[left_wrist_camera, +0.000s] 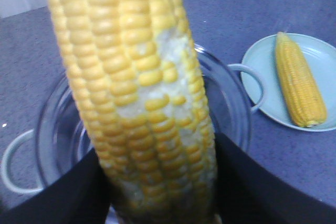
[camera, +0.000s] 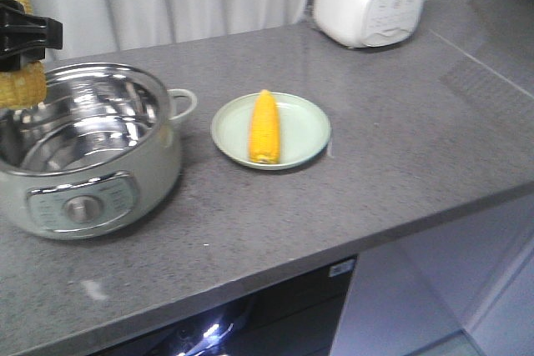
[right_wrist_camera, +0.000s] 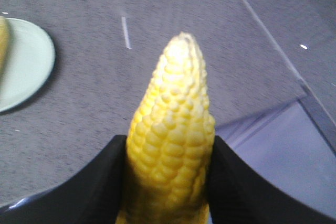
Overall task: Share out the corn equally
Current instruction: 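Drive the base to the counter with the empty cream and green plates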
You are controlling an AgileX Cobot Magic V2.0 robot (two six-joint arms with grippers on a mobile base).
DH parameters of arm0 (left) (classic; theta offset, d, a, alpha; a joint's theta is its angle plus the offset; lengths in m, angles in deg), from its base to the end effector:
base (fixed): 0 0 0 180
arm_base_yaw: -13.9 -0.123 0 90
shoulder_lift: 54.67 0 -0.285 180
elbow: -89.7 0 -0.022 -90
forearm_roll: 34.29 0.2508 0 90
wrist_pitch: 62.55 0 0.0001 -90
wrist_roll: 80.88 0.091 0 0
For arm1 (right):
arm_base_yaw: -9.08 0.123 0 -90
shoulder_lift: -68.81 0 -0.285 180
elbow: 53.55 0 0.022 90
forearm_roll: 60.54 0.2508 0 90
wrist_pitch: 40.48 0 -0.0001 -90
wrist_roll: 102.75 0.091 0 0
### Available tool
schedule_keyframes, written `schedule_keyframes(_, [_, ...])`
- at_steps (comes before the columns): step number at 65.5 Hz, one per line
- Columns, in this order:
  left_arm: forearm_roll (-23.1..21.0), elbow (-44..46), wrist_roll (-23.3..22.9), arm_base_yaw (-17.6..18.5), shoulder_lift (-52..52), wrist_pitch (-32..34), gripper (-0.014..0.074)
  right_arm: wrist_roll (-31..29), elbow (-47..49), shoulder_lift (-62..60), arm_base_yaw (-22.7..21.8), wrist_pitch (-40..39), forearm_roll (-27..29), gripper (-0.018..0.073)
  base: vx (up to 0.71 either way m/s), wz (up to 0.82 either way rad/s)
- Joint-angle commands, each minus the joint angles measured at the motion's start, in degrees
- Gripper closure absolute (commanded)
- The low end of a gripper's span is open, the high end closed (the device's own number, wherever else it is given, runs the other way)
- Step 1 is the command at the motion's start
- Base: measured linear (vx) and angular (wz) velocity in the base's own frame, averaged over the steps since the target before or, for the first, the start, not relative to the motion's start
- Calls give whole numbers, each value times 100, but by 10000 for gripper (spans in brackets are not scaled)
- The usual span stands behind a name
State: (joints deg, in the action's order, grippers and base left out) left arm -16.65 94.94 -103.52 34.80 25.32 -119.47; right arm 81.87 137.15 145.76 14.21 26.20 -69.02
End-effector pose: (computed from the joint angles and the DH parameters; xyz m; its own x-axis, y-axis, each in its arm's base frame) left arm 0.2452 -0.0689 0.4337 -0.6268 0.0101 -0.7791 0.0262 0.9996 -0.0082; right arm 0.2228 0.0076 0.4606 -0.6751 -0.0390 -0.7367 0.0252 0.9968 -0.0759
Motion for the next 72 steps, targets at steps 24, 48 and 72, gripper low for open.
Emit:
schedule_keyframes(24, [111,154,-42,-3,-124,306,450,3,124,-128,-26,-361,-127,373,-3,-44])
schedule_keyframes(48, [111,154,-42,-3,-124,306,450,3,124,-128,-26,-361,-127,373,-3,-42])
schedule_keyframes(72, [111,154,-42,-3,-124,306,450,3,124,-128,-26,-361,-127,373,-3,-46])
